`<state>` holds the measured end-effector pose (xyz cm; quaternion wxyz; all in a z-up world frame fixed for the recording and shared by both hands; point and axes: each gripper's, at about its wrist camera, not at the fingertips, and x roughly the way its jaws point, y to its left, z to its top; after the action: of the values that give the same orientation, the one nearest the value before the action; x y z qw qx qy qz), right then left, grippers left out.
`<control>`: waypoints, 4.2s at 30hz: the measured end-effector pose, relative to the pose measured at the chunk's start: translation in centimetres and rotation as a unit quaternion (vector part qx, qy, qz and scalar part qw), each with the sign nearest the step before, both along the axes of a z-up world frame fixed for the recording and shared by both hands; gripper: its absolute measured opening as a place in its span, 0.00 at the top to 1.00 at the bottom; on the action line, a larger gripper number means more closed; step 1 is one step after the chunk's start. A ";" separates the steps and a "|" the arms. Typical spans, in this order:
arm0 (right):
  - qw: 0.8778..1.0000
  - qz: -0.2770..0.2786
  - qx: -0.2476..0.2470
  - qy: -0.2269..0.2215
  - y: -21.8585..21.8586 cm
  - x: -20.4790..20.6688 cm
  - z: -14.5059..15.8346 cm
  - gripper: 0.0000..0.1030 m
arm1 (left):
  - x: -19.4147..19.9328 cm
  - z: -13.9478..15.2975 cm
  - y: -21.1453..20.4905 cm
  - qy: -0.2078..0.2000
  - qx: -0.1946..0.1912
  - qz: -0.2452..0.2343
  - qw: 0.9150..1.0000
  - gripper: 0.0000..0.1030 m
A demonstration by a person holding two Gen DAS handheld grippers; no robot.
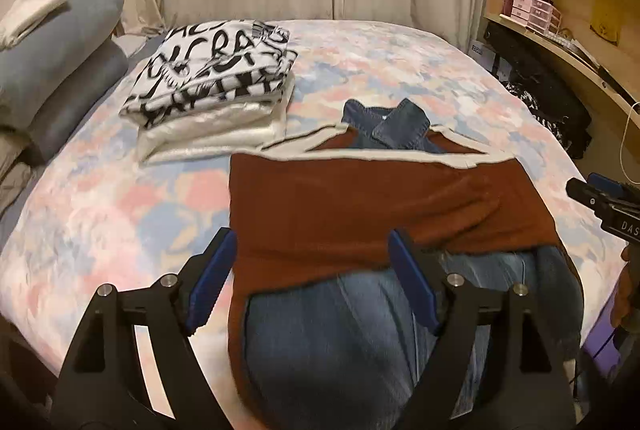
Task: Fold large clothes
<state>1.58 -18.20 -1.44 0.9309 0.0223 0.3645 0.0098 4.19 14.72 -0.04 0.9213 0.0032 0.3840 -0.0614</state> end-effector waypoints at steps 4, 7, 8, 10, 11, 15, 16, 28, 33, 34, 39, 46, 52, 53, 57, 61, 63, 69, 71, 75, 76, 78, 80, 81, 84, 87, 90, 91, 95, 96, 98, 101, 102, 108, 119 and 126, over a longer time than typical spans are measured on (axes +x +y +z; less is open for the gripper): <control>0.999 0.006 -0.033 -0.010 0.6 -4.8 0.3 0.18 | -2.9 -1.2 1.2 0.015 -0.003 0.006 1.000 0.26; 0.999 0.011 -0.051 -0.012 0.7 -8.0 0.1 0.17 | -4.6 -2.7 2.3 0.034 -0.009 0.008 0.999 0.25; 0.998 0.013 -0.056 -0.013 0.8 -9.2 0.0 0.17 | -5.2 -3.3 2.6 0.044 -0.012 0.007 0.999 0.25; 0.998 0.015 -0.064 -0.010 0.9 -11.3 -0.5 0.17 | -5.8 -4.4 3.0 0.061 -0.018 0.007 0.998 0.25; 0.998 0.016 -0.066 -0.008 0.7 -12.2 -0.8 0.17 | -6.4 -5.1 3.3 0.072 -0.024 0.004 0.997 0.26; 0.997 0.009 -0.075 0.012 -0.6 -15.6 -2.9 0.17 | -7.4 -7.3 3.8 0.107 -0.045 -0.013 0.993 0.26; 0.997 0.006 -0.074 0.019 -0.9 -16.2 -3.6 0.17 | -7.7 -7.8 3.9 0.113 -0.049 -0.016 0.992 0.26; 0.989 -0.044 0.074 0.122 -11.4 -22.0 -13.2 0.17 | -8.9 -11.8 5.8 0.157 -0.109 -0.015 0.981 0.25; 0.980 -0.033 0.137 0.138 -13.3 -22.2 -17.0 0.17 | -8.5 -12.9 6.8 0.162 -0.148 -0.014 0.975 0.24; 0.980 -0.031 0.139 0.136 -13.3 -22.1 -17.3 0.17 | -8.5 -13.1 6.9 0.162 -0.155 -0.014 0.975 0.24; 0.980 0.002 0.158 0.122 -13.2 -21.6 -18.7 0.26 | -8.0 -14.1 7.1 0.159 -0.177 -0.012 0.971 0.23; 0.978 0.026 0.178 0.107 -12.8 -19.9 -19.5 0.39 | -7.2 -15.7 6.4 0.146 -0.184 -0.014 0.972 0.21; 0.976 0.034 0.195 0.096 -13.0 -18.7 -19.4 0.45 | -6.8 -16.4 6.2 0.131 -0.207 -0.025 0.969 0.19; 0.975 0.035 0.198 0.094 -12.9 -18.6 -19.2 0.46 | -6.8 -16.3 6.3 0.129 -0.214 -0.027 0.968 0.19; 0.970 0.044 0.224 0.084 -13.1 -18.2 -18.9 0.55 | -7.1 -16.1 6.5 0.122 -0.246 -0.045 0.960 0.40; 0.968 0.049 0.233 0.080 -13.0 -17.8 -18.9 0.59 | -6.9 -16.3 6.5 0.122 -0.254 -0.044 0.959 0.42; 0.968 0.048 0.233 0.078 -12.9 -17.5 -18.9 0.63 | -6.9 -16.5 6.3 0.122 -0.253 -0.039 0.959 0.42; 0.975 0.034 0.207 0.070 -12.8 -18.1 -17.6 0.86 | -7.3 -15.2 5.9 0.118 -0.210 0.005 0.971 0.89; 0.977 0.031 0.198 0.072 -12.9 -18.4 -17.0 0.88 | -7.7 -14.2 5.1 0.115 -0.179 0.012 0.977 0.92; 0.981 0.038 0.180 0.068 -12.3 -19.1 -15.1 0.89 | -9.1 -11.8 3.9 0.102 -0.132 0.006 0.986 0.93; 0.981 0.041 0.175 0.068 -12.1 -19.4 -14.5 0.89 | -9.4 -11.3 3.8 0.102 -0.129 0.004 0.986 0.93; 0.983 0.045 0.161 0.071 -11.6 -19.9 -13.4 0.89 | -10.2 -10.4 3.6 0.105 -0.121 -0.003 0.987 0.93; 0.985 0.051 0.148 0.078 -11.3 -20.7 -12.3 0.89 | -11.2 -9.7 3.6 0.119 -0.112 -0.012 0.987 0.93; 0.985 0.051 0.145 0.082 -11.2 -20.8 -12.0 0.89 | -11.4 -9.5 3.7 0.124 -0.110 -0.014 0.986 0.93; 0.983 0.044 0.148 0.100 -11.2 -21.5 -11.1 0.89 | -12.0 -9.0 4.5 0.149 -0.117 -0.013 0.982 0.93; 0.980 0.030 0.164 0.105 -11.7 -21.2 -10.7 0.89 | -11.5 -8.4 5.2 0.168 -0.140 -0.008 0.976 0.93; 0.978 0.022 0.181 0.099 -12.1 -19.9 -9.7 0.90 | -9.8 -7.2 5.7 0.177 -0.170 -0.002 0.969 0.93; 0.977 0.021 0.191 0.096 -12.2 -19.0 -9.2 0.90 | -9.1 -6.7 5.8 0.178 -0.185 0.000 0.967 0.93; 0.972 0.015 0.217 0.083 -13.1 -15.4 -7.2 0.90 | -5.8 -4.2 6.8 0.163 -0.241 0.016 0.957 0.93; 0.971 0.012 0.224 0.081 -13.3 -14.3 -6.7 0.90 | -4.4 -3.4 7.2 0.154 -0.254 0.023 0.955 0.93; 0.966 0.005 0.248 0.076 -13.9 -11.3 -5.3 0.90 | -2.0 -2.4 7.5 0.141 -0.271 0.032 0.952 0.93; 0.961 -0.009 0.268 0.063 -14.6 -6.7 -3.5 0.90 | 3.0 -1.7 8.3 0.126 -0.292 0.055 0.946 0.93; 0.960 -0.017 0.275 0.060 -14.9 -4.7 -2.9 0.90 | 4.8 -1.8 8.5 0.128 -0.297 0.062 0.944 0.93; 0.945 -0.064 0.313 0.065 -16.7 7.8 -2.1 0.70 | 15.2 -3.9 8.9 0.145 -0.327 0.095 0.929 0.72; 0.958 -0.075 0.267 0.077 -18.0 19.5 -7.4 0.21 | 23.2 -7.5 9.4 0.115 -0.230 0.099 0.961 0.37; 0.973 -0.039 0.191 0.125 -15.6 23.2 -13.5 0.22 | 24.3 -11.9 7.2 0.145 -0.151 0.049 0.977 0.37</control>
<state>24.75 -33.77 -14.97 0.8563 0.2153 0.4678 0.0397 28.45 21.90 -11.97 0.8477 -0.1640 0.4991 -0.0736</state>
